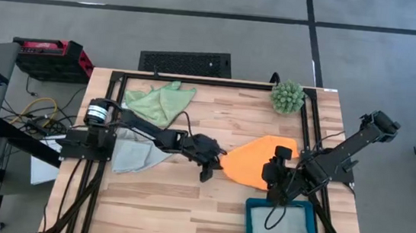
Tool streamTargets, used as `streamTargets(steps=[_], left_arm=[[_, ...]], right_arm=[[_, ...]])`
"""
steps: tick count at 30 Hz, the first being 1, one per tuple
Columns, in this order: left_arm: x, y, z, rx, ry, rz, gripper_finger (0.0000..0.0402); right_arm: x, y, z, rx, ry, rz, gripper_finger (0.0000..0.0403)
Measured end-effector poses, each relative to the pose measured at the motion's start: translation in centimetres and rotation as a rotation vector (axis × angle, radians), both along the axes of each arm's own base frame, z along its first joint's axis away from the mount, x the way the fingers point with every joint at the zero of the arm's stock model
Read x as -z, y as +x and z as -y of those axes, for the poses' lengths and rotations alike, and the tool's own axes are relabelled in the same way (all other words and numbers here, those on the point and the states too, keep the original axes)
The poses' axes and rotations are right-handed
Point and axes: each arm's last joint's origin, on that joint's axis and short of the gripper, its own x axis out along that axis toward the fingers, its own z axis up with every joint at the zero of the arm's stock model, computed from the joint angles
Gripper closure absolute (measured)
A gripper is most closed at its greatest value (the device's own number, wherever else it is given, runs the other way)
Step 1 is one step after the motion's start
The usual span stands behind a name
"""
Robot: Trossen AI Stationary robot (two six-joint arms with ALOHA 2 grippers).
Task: Fold microfiber towels
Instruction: Fold the orange towel
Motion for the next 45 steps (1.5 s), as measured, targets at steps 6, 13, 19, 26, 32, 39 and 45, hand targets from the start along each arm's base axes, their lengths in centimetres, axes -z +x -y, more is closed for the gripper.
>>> streamTargets(steps=[6,13,19,26,32,39,45], left_arm=[[-5.5,0.3,-1.2,-0.015,0.013,0.081,0.0401],[-9.4,1.3,-2.0,-0.071,-0.028,0.124,0.0401],[-13.2,2.1,-2.0,-0.056,0.002,0.141,0.0401],[-19.1,2.0,-2.5,-0.125,0.100,0.119,0.0401],[-23.9,1.3,-4.0,-0.185,0.111,0.184,0.0401],[-26.7,0.7,-5.5,-0.319,0.144,0.239,0.0401],[-27.9,0.6,-5.8,-0.348,0.119,0.301,0.0401]], right_arm=[[0.0,0.0,0.0,0.003,-0.030,0.018,0.0163],[1.0,0.1,0.3,0.006,-0.095,0.061,0.0163],[1.2,0.1,0.5,0.023,-0.175,0.108,0.0163],[1.1,0.3,0.5,0.036,-0.209,0.156,0.0163],[0.9,0.4,-0.2,-0.020,-0.215,0.192,0.0163],[0.6,0.7,-1.3,-0.098,-0.270,0.273,0.0163],[2.2,1.9,-2.3,-0.178,-0.473,0.251,0.0163]])
